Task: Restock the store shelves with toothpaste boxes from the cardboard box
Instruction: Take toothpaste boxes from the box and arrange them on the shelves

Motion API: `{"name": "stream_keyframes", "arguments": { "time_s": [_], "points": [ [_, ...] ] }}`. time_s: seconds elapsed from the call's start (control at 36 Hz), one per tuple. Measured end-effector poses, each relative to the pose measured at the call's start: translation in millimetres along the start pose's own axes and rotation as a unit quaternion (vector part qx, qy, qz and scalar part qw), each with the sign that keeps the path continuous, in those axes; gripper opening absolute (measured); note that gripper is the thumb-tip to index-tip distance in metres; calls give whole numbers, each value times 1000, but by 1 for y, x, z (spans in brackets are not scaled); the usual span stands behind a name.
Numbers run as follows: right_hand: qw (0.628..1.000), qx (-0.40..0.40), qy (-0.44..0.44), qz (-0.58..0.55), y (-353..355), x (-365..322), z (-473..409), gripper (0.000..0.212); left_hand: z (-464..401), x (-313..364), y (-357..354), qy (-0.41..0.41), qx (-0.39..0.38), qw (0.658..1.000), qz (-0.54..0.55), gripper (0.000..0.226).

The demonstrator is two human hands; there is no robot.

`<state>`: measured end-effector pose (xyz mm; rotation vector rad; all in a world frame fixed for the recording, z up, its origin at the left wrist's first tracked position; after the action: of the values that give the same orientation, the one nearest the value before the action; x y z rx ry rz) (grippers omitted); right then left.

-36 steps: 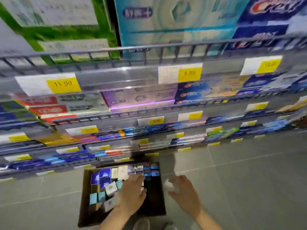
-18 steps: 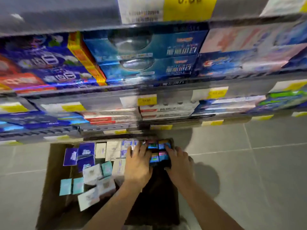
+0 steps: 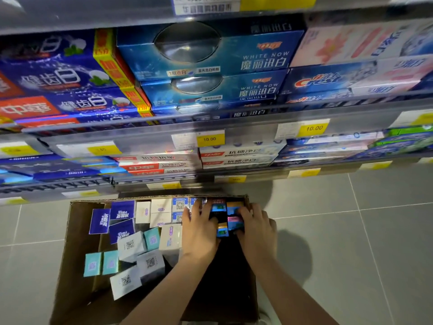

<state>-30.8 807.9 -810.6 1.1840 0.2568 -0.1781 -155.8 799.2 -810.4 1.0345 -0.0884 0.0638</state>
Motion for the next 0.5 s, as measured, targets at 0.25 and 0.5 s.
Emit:
{"name": "stream_keyframes", "arguments": {
  "time_s": [0.25,0.5],
  "points": [
    [1000,14,12,-11,-2,7,9,59,4,-2,-2,-10,40,999,12,36],
    [999,-1,6,41,-5,-3,4,43,0,-3,-9,-9,38,999,7,36]
  ]
}}
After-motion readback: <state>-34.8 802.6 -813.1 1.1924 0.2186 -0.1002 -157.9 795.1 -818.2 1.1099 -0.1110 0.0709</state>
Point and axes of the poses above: each hand's wrist, its own z-axis away from the middle knuckle, its own y-axis out of the back of the hand, x = y × z, the point moved 4 cm from there along -z, towards the middle knuckle, and after that the axes turned 3 degrees about y, right-handed, at the moved point
